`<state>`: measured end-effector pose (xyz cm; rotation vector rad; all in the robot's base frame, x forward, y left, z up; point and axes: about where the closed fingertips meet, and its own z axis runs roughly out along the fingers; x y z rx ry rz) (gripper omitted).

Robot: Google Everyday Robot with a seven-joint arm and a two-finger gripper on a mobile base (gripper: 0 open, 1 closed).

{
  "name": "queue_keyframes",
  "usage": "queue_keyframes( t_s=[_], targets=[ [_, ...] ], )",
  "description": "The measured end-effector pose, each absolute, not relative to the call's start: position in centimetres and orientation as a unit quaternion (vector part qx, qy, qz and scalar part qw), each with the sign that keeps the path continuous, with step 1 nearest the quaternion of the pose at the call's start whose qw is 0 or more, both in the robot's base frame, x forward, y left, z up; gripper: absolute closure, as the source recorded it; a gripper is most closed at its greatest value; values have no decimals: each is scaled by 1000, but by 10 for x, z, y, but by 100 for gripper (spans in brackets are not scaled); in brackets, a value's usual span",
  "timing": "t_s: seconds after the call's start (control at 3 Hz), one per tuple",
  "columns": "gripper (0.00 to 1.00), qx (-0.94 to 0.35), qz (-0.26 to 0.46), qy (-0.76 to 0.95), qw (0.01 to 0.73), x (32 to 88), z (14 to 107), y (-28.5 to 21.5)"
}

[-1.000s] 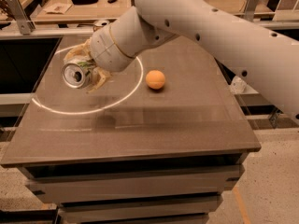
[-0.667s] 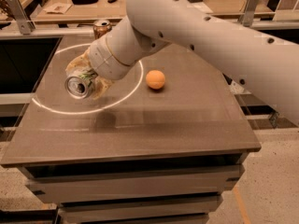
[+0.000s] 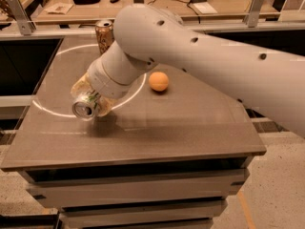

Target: Knock 7up can over

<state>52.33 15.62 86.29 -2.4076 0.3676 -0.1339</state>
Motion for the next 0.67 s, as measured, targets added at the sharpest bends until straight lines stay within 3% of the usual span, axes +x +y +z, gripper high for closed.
queue_keyframes(
  t_s=[0.33,0.67],
  targets=[
    [100,-940,-72,109,315,518,842,158],
    [83,-944,-49,117,305,522,829,163]
  ],
)
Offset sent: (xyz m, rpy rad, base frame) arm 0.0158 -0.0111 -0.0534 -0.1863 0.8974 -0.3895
